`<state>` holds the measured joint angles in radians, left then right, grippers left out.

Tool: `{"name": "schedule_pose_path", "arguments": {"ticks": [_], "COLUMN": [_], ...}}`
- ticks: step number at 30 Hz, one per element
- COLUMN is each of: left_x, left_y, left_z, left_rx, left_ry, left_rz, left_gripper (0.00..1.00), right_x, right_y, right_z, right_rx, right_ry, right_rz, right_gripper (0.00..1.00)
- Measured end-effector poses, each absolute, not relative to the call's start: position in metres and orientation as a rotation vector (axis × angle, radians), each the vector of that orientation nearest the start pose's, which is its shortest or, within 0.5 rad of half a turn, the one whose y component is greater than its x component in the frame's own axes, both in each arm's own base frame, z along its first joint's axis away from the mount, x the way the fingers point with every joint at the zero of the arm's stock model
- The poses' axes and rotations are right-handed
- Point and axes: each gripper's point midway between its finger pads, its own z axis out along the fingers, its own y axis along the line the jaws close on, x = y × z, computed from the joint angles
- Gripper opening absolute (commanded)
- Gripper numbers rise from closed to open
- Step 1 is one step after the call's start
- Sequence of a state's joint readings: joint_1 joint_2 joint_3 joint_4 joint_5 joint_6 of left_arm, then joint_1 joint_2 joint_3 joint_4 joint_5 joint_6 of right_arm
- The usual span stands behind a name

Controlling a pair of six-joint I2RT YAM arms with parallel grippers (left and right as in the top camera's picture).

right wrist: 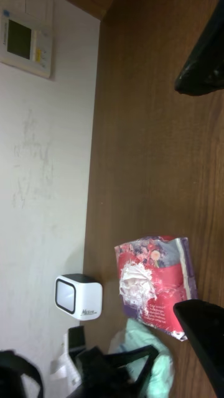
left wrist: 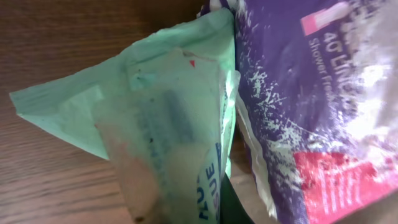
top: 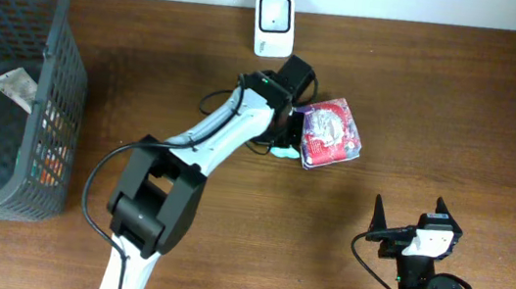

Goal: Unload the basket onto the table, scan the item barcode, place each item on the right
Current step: 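Place the green wipes pack left of the pink tissue pack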

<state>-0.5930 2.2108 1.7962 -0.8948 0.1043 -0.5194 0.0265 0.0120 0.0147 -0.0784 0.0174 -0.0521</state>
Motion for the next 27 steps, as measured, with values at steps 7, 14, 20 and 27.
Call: {"name": "schedule_pose_path", "arguments": {"ticks": [7,14,20,27], "left_x": [0.404,0.398,0.436,0.448], "left_y": [-0.317,-0.305,-0.264,-0.118], "left_z": [0.025,0.049,0.19,0.372], "left_rx": [0.336,0.416,0.261,-0.056], "left_ry": [2.866,2.926,2.817,2.397], "left_rz": [-0.357,-0.284,-0.332,-0.361], "left_gripper": [0.18,0.7,0.87,0.99], "right_x": [0.246,0.246,0.246,0.246], "right_y": [0.004,0.004,0.004,0.004], "right_z": [0.159,0.159,0.159,0.159], "right_rx": [-0.051,-0.051,-0.051,-0.051], "right_ry": [1.646,1.645,1.645,1.646], "right_rz": [-0.034,-0.034,-0.034,-0.034], "right_gripper": [0.99,0.99,0.99,0.99]}}
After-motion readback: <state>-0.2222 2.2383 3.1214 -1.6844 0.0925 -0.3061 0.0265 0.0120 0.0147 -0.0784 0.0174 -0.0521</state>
